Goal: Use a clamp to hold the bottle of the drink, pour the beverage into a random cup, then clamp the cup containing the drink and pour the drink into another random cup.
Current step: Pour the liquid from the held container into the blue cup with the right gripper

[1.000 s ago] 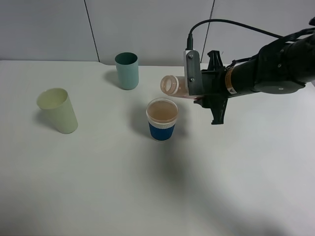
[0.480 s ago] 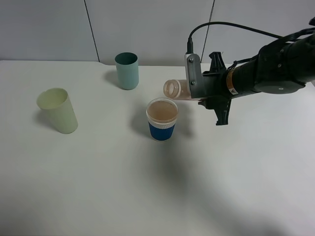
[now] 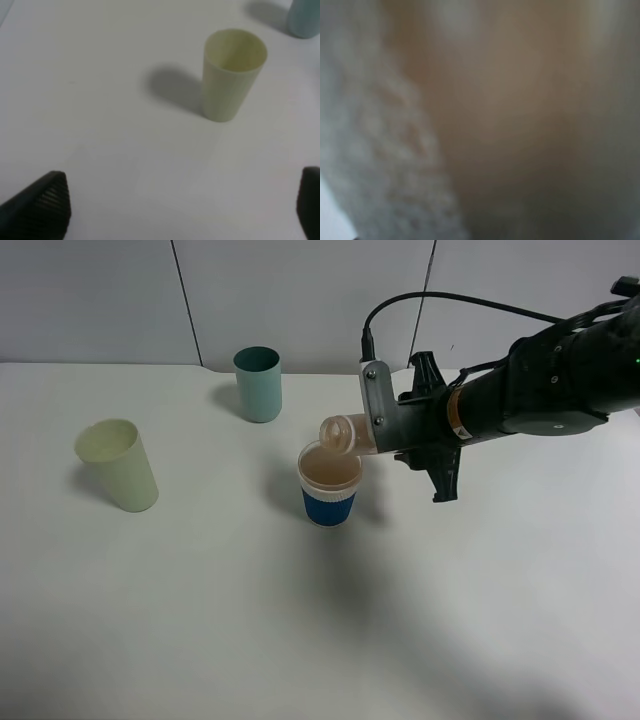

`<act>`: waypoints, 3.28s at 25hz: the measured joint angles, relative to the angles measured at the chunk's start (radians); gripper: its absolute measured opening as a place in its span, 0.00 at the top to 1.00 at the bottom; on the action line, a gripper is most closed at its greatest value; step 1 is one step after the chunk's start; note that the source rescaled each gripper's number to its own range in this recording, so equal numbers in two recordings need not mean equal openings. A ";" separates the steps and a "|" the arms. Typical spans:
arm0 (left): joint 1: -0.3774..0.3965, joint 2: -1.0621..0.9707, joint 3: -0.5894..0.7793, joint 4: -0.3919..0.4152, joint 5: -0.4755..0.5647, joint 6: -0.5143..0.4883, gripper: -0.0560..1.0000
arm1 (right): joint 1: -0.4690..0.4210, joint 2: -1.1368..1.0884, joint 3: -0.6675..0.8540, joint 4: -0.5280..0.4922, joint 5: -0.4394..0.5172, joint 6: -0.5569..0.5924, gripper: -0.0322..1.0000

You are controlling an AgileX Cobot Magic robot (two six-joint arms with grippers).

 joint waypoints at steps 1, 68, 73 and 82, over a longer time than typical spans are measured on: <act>0.000 0.000 0.000 0.000 0.000 0.000 0.31 | 0.004 0.000 0.000 0.000 0.005 0.000 0.95; 0.000 0.000 0.000 0.000 0.000 0.000 0.31 | 0.058 -0.054 -0.087 0.129 0.163 0.019 0.95; 0.000 0.000 0.000 0.000 0.000 0.000 0.31 | 0.075 -0.054 -0.087 0.129 0.180 0.019 0.95; 0.000 0.000 0.000 0.000 0.000 0.000 0.31 | 0.081 -0.055 -0.087 0.187 0.251 0.018 0.96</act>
